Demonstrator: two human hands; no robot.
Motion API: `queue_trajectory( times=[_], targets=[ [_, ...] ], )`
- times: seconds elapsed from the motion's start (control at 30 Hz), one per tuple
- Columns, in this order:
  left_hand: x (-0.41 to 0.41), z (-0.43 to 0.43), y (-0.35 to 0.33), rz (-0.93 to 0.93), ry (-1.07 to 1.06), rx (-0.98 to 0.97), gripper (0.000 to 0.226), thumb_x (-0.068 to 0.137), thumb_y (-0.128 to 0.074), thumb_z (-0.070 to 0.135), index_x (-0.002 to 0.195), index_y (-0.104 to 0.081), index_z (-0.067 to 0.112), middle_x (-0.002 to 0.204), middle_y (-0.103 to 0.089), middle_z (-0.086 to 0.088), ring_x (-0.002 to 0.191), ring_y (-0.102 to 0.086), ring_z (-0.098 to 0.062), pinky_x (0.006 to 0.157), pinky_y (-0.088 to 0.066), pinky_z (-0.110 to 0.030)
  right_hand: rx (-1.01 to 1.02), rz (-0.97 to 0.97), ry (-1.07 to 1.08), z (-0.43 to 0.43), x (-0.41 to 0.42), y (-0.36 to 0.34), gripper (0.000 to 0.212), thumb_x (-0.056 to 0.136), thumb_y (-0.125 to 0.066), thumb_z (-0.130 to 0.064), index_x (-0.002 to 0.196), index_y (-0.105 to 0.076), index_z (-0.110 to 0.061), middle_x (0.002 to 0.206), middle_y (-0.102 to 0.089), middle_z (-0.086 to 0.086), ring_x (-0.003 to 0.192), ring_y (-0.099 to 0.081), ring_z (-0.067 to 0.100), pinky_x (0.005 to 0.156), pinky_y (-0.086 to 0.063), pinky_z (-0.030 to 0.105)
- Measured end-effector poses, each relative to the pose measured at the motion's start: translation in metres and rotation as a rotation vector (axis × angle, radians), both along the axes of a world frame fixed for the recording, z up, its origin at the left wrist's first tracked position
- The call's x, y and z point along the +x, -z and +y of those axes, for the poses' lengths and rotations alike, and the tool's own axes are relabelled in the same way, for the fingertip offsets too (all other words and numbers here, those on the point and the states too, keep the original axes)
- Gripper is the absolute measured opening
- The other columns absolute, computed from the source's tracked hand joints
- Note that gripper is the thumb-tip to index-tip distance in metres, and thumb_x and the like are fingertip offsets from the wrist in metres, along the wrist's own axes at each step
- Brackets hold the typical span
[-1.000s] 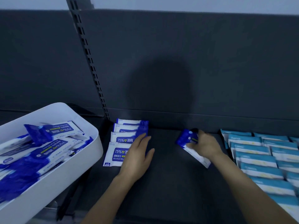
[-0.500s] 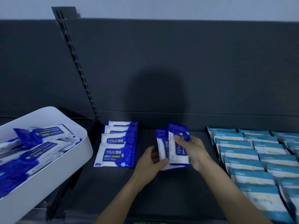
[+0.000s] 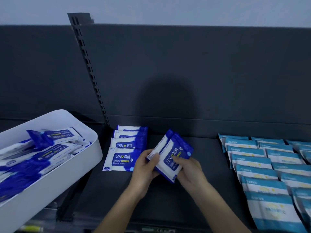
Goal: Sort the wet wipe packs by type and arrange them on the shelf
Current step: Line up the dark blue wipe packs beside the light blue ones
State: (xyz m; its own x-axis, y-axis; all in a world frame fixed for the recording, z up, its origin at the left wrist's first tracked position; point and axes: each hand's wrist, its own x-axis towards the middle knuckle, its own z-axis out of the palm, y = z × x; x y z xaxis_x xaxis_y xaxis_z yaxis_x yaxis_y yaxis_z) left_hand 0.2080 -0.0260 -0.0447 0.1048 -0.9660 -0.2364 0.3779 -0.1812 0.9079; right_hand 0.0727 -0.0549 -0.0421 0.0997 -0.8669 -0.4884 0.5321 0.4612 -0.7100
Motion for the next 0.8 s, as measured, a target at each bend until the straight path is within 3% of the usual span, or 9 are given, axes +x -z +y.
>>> queue_trajectory(
  times=[0.13, 0.23, 0.3, 0.37, 0.43, 0.6, 0.8],
  targets=[
    [0.013, 0.007, 0.002, -0.356, -0.100, -0.039, 0.036, 0.081, -0.070, -0.002, 0.105, -0.057, 0.022, 0.099, -0.071, -0.003, 0.085, -0.070, -0.013, 0.079, -0.058, -0.033, -0.074, 0.052, 0.045, 0.004, 0.008, 0.009, 0.040, 0.083, -0.062, 0.008, 0.121, -0.053, 0.004, 0.110, -0.067, 0.023, 0.099, -0.067, 0.035, 0.083, -0.056, 0.044],
    [0.033, 0.011, 0.001, -0.381, -0.135, -0.052, 0.045, 0.079, -0.071, -0.006, 0.106, -0.052, 0.024, 0.099, -0.071, -0.002, 0.085, -0.070, -0.013, 0.076, -0.059, -0.031, -0.200, 0.421, 0.038, 0.001, 0.000, 0.011, 0.057, 0.079, -0.074, -0.005, 0.127, -0.044, -0.012, 0.116, -0.059, 0.007, 0.102, -0.063, 0.022, 0.083, -0.055, 0.035],
    [0.048, 0.015, 0.002, -0.383, -0.137, -0.051, 0.045, 0.080, -0.069, -0.005, 0.110, -0.051, 0.023, 0.099, -0.071, -0.005, 0.087, -0.071, -0.018, 0.079, -0.059, -0.038, -0.320, 0.559, -0.117, 0.003, 0.003, 0.008, 0.048, 0.078, -0.075, -0.006, 0.118, -0.050, -0.019, 0.110, -0.062, 0.002, 0.098, -0.063, 0.015, 0.077, -0.056, 0.026],
    [0.062, 0.020, 0.007, -0.362, -0.171, -0.053, 0.043, 0.081, -0.067, -0.007, 0.109, -0.053, 0.021, 0.100, -0.071, -0.009, 0.090, -0.070, -0.024, 0.080, -0.058, -0.044, -0.406, 0.677, -0.269, 0.008, 0.015, 0.008, 0.035, 0.077, -0.074, -0.003, 0.100, -0.059, -0.025, 0.103, -0.067, 0.001, 0.094, -0.066, 0.016, 0.079, -0.056, 0.029],
    [0.075, 0.026, 0.012, -0.362, -0.222, -0.053, 0.038, 0.083, -0.064, -0.009, 0.105, -0.055, 0.020, 0.100, -0.071, -0.011, 0.090, -0.070, -0.026, 0.080, -0.057, -0.045, -0.458, 0.798, -0.292, 0.012, 0.033, 0.013, 0.039, 0.075, -0.073, 0.002, 0.090, -0.059, -0.032, 0.095, -0.068, -0.001, 0.090, -0.066, 0.017, 0.082, -0.055, 0.033],
    [0.099, 0.041, 0.024, -0.564, -0.285, -0.085, 0.030, 0.088, -0.060, -0.003, 0.100, -0.055, 0.024, 0.099, -0.069, 0.004, 0.085, -0.068, -0.006, 0.072, -0.056, -0.025, -0.468, 0.786, -0.289, 0.018, 0.065, 0.021, 0.039, 0.078, -0.066, 0.005, 0.101, -0.059, -0.026, 0.096, -0.068, -0.004, 0.090, -0.066, 0.010, 0.077, -0.056, 0.028],
    [0.107, 0.045, 0.033, -0.807, -0.241, -0.139, 0.048, 0.091, -0.057, 0.001, 0.117, -0.045, 0.040, 0.110, -0.057, 0.023, 0.101, -0.059, 0.003, 0.084, -0.049, -0.018, -0.461, 0.805, -0.305, 0.016, 0.084, 0.027, 0.019, 0.086, -0.068, -0.017, 0.102, -0.059, -0.023, 0.097, -0.067, -0.005, 0.088, -0.066, 0.007, 0.077, -0.057, 0.030]
  ],
)
